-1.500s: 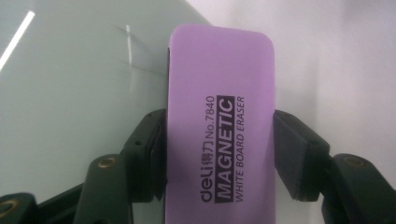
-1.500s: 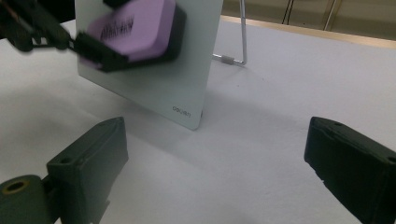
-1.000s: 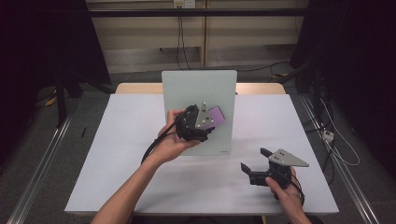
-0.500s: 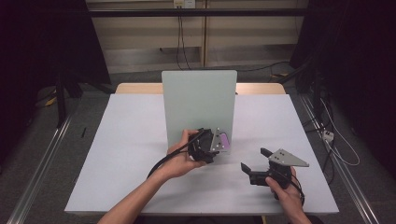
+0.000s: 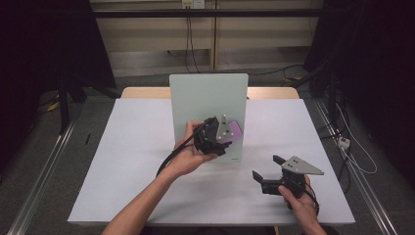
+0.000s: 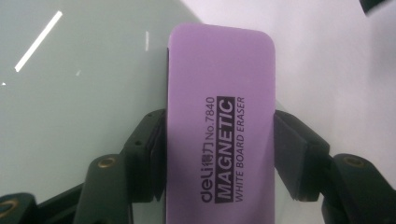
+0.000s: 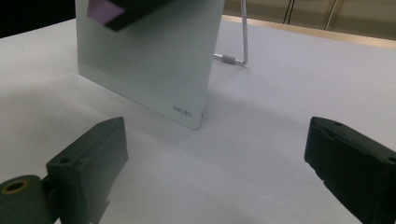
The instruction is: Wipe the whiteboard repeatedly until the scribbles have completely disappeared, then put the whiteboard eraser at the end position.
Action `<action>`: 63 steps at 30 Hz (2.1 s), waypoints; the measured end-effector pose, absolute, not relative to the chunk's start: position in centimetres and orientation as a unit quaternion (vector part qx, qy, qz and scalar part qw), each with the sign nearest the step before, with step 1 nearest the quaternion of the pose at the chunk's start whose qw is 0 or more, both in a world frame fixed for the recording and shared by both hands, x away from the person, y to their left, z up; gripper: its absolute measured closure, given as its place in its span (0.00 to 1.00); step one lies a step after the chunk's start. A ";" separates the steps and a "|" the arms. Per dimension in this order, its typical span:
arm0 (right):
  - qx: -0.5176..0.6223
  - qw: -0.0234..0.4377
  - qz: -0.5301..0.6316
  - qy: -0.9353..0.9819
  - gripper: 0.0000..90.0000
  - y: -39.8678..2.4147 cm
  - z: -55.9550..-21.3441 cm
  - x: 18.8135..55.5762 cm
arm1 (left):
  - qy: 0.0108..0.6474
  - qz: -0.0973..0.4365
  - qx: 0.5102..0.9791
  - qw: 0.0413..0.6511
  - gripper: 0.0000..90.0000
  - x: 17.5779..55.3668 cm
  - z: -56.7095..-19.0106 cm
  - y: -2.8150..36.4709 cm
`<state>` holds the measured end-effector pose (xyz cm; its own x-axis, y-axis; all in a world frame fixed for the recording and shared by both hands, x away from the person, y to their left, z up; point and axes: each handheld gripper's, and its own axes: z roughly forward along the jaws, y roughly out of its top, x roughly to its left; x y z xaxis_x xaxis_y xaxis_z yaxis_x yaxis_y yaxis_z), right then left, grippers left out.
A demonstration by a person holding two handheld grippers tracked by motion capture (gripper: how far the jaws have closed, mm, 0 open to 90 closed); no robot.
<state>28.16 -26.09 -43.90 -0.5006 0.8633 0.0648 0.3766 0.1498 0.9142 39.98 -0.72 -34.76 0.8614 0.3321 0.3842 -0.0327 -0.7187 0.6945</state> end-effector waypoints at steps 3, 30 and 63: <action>0.433 0.250 0.488 0.716 0.07 -26.1 -43.9 28.1 | 0.097 0.254 0.885 0.378 0.45 40.5 -33.6 0.5; 0.434 0.248 0.486 0.717 0.07 -26.0 -44.0 28.4 | 0.090 0.240 0.886 0.385 0.45 39.7 -35.9 2.6; 0.435 0.250 0.484 0.717 0.07 -25.8 -44.0 28.5 | 0.125 0.159 0.880 0.430 0.45 38.8 -34.6 6.8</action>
